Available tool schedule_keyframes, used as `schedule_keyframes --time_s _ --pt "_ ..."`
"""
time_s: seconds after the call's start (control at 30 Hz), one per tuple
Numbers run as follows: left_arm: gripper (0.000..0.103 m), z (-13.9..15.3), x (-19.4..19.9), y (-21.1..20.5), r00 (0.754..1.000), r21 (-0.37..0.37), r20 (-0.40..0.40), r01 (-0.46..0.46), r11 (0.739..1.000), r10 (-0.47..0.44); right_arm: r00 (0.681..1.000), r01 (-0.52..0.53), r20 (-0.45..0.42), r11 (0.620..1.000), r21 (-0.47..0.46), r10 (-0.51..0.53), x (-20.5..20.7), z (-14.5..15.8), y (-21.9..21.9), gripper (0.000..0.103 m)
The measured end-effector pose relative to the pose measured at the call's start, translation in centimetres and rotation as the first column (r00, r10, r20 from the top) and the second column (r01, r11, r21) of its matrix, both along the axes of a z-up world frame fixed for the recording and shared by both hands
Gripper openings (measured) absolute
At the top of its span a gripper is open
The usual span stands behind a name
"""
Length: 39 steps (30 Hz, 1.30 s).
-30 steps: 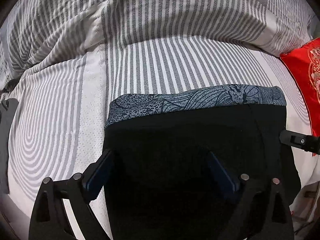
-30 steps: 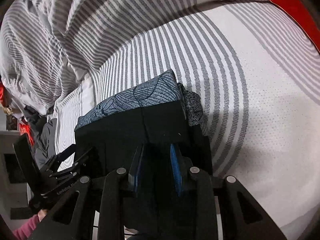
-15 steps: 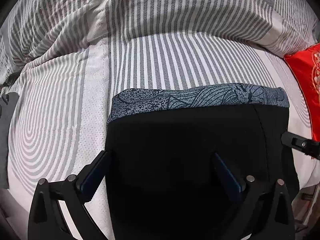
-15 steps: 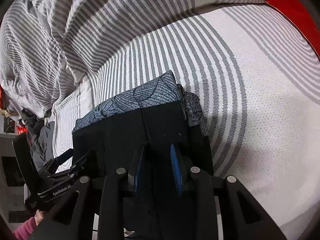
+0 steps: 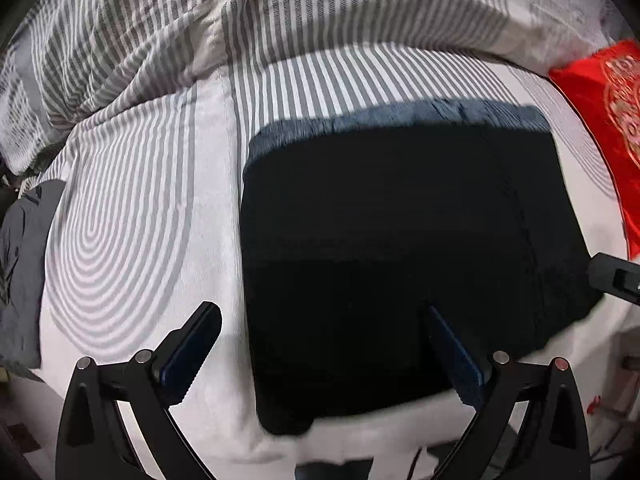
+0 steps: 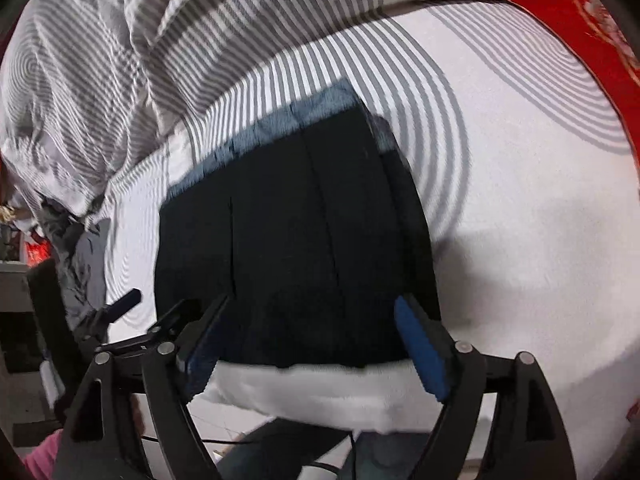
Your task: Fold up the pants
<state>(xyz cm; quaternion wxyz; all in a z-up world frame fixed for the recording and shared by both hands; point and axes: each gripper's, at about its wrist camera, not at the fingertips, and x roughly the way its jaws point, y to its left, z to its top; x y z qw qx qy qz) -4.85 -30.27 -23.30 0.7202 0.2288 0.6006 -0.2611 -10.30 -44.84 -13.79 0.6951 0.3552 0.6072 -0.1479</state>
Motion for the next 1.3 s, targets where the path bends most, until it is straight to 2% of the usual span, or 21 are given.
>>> schedule_keyframes --time_s 0.2,0.27,0.43,0.57,0.73,0.97,1.13,1.3 --pt "0.102 3.1 -2.3 1.5 0.999 0.009 -0.025 0.040 0.999 -0.039 0.999 -0.023 -0.033 0.999 -0.031 0.022 -1.6 2.3 2.3 0.085" --pt "0.102 4.4 -2.8 2.1 0.998 0.003 -0.036 0.042 0.999 -0.042 0.998 -0.038 -0.051 0.996 -0.079 0.034 -1.9 3.8 3.3 0.085" --pt "0.102 7.4 -3.9 2.9 0.998 0.006 -0.016 0.061 0.998 -0.061 0.996 -0.040 -0.081 0.987 -0.158 0.027 -2.2 6.8 4.7 0.085" --pt "0.102 9.6 -4.4 3.6 0.997 0.007 0.006 0.080 0.997 -0.080 0.998 -0.022 -0.069 0.985 -0.174 0.010 -2.4 9.2 5.2 0.085" --pt "0.102 11.8 -5.0 4.3 0.989 0.042 0.053 0.134 0.990 -0.136 0.996 -0.049 -0.081 0.985 -0.164 0.036 -2.2 11.1 5.5 0.085" --pt "0.102 12.8 -5.7 4.1 0.997 0.041 0.014 0.074 0.996 -0.075 0.986 -0.139 -0.117 0.974 -0.176 0.120 -1.9 12.9 5.4 0.085" --pt "0.102 13.6 -6.3 3.2 1.000 0.029 0.008 0.025 0.999 -0.025 0.970 -0.207 -0.166 0.962 -0.178 0.178 -1.6 12.6 5.7 0.085" --pt "0.102 14.3 -6.6 2.7 1.000 0.037 0.023 0.011 0.999 -0.012 0.968 -0.226 -0.152 0.954 -0.194 0.199 -1.1 13.4 5.1 0.085"
